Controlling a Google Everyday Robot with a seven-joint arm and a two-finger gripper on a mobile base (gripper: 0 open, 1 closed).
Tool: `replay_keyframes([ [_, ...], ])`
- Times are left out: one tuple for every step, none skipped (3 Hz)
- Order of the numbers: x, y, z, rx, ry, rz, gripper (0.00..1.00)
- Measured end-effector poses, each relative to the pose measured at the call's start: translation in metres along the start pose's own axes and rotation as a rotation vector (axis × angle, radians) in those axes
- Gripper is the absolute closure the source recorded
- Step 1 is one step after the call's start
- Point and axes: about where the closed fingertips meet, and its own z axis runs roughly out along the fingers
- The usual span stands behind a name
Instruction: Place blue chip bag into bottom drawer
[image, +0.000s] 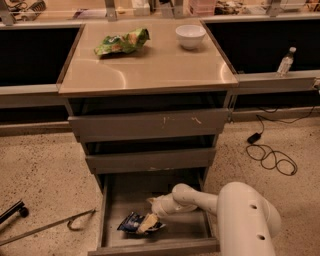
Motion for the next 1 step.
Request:
replay_keyframes([
  [0.0000,0.0000,0.0000,0.000,0.000,0.000,0.00],
])
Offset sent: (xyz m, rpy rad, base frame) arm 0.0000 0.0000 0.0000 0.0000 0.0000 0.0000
